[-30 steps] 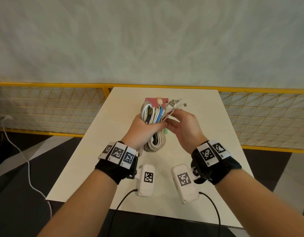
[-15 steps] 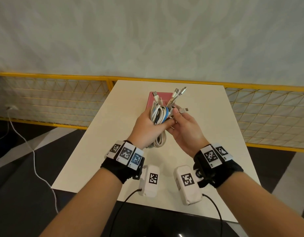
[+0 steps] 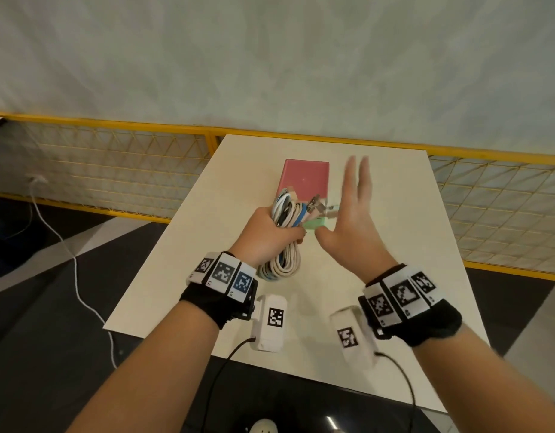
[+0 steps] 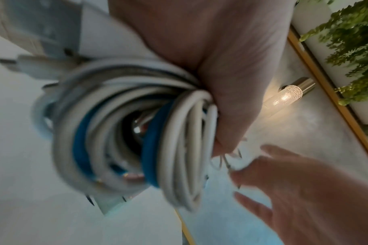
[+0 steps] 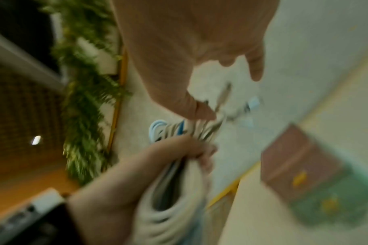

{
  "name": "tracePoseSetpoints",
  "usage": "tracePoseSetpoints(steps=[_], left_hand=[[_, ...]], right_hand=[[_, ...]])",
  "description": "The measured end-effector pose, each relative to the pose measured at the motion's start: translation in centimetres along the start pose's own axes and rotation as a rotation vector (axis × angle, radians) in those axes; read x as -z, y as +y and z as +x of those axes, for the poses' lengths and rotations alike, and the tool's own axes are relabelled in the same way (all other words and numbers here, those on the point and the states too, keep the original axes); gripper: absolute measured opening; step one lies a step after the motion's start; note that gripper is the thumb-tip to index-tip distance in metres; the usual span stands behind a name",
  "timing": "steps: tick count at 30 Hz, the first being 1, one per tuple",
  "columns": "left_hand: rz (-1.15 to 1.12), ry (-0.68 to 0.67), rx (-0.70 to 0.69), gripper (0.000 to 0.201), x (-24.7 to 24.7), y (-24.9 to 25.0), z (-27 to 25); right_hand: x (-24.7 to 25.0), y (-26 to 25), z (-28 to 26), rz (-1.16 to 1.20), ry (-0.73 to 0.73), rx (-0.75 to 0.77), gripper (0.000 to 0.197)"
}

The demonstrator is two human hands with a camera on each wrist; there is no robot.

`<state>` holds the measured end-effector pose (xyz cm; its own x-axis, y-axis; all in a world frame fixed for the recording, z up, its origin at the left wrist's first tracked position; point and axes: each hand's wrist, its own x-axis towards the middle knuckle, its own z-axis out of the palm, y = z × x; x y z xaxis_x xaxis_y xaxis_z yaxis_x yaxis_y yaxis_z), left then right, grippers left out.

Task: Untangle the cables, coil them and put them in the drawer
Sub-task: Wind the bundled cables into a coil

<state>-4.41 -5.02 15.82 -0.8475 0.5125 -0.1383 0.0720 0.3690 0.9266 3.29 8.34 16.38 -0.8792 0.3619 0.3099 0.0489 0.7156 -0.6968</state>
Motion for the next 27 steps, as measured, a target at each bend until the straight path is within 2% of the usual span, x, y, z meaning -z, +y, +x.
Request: tracePoseSetpoints(steps=[2,3,4,6,9,11,13,15,18,19,21,24,27], left_hand=[[0.06,-0.09,0.021,0.011,0.8,0.2,-0.2],[0.096,-0.143,0.022,0.011,1.2,0.4,-0.4],[0.123,-0.187,0.017,0.011,1.5,0.7,-0.6],[0.111,-0.23,-0.005,0.012,1.8,1.1,-1.1],[-0.015,-0.157,-0.054,0.019,1.9,1.6,-1.6],[-0.086,-0.07,-0.094,0.021,1.6,1.7,-1.8],[-0.147,0.032,-0.12,0.021,1.1,1.7,-1.9],[-0.217,0.12,-0.106,0.019,0.7,1.7,-2.0],[-0.303,0.141,-0.064,0.022,0.5,1.4,-2.0],[-0.314,0.133,-0.062,0.024,0.6,1.3,-2.1],[-0.321,0.123,-0.066,0.022,1.0,1.1,-2.2],[-0.246,0.026,-0.116,0.022,1.6,1.0,-2.4],[-0.074,-0.101,-0.16,0.028,1.5,1.0,-2.5]], right_hand=[[0.7,0.9,0.9,-0.471,-0.2,0.199,0.091],[0.9,1.2,1.4,-0.486,-0.349,0.273,0.081],[1.1,1.2,1.8,-0.353,-0.482,0.304,0.07],[1.1,1.2,2.0,0.022,-0.605,0.264,0.053],[0.5,1.0,1.3,0.275,-0.535,0.042,0.037],[-0.4,0.6,0.5,0.45,-0.386,-0.116,0.024],[-1.4,-0.1,0.1,0.64,-0.243,-0.248,0.021],[-2.1,-0.8,0.0,0.743,-0.163,-0.329,0.018],[-2.1,-1.2,-0.3,0.835,-0.156,-0.357,0.007],[-1.9,-1.1,-0.5,0.831,-0.178,-0.319,0.006],[-1.2,-0.6,-0.8,0.681,-0.262,-0.176,0.017],[0.5,0.3,-0.7,0.281,-0.407,0.059,0.03],[1.5,0.0,0.0,-0.038,-0.478,0.288,0.042]])
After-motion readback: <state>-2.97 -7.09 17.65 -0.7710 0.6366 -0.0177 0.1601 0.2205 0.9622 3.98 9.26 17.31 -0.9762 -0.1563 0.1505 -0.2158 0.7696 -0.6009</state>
